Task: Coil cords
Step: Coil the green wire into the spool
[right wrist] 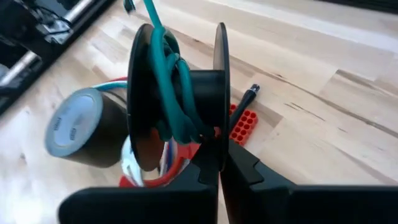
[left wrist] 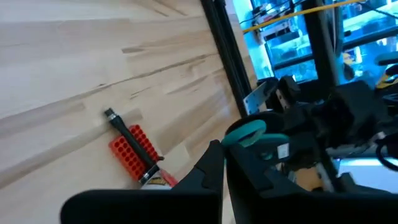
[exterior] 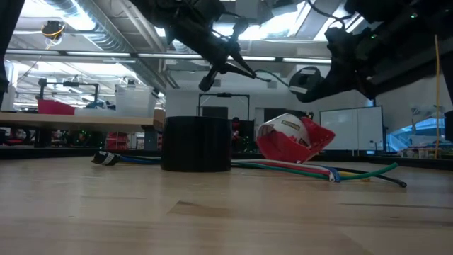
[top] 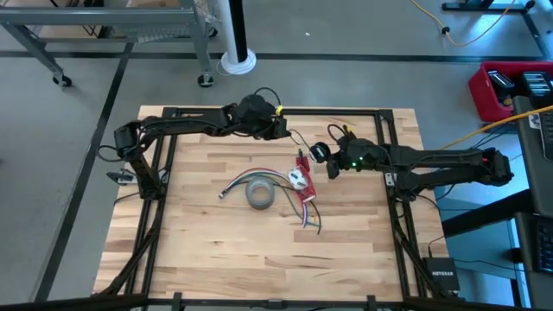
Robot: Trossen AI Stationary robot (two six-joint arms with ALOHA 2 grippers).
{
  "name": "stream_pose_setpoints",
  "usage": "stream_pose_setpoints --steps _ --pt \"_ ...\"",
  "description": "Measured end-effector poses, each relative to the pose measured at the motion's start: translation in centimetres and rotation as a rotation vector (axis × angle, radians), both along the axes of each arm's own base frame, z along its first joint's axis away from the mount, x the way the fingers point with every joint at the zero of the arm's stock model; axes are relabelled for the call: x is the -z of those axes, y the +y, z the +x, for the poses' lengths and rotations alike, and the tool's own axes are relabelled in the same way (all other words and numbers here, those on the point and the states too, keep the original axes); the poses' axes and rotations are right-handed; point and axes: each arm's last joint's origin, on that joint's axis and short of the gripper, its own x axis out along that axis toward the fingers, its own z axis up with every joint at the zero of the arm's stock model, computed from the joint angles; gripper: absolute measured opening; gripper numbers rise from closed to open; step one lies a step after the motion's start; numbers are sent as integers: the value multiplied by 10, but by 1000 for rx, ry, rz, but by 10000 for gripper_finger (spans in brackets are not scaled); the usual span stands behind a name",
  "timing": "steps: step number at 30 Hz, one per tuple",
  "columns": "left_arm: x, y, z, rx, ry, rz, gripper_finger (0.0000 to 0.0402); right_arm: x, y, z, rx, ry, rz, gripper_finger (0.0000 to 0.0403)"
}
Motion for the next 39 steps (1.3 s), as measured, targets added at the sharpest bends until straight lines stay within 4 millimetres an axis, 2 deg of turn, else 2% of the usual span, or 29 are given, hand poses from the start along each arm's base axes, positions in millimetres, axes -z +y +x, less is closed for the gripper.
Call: stream_pose_setpoints --steps 10,17,28,33,39 --pt "-3 2 1 5 -31 10 0 3 -7 30 -4 116 -72 3" --pt "-3 -1 1 92 -56 -80 0 -2 -12 46 68 178 -130 3" --pt "-5 -20 9 190 -76 -40 0 -20 -18 67 117 133 -179 3" --pt "-10 -31 14 246 -126 32 0 -21 -19 78 108 139 -185 3" --pt "-10 -36 16 295 -125 106 0 -25 -18 88 14 31 -122 3"
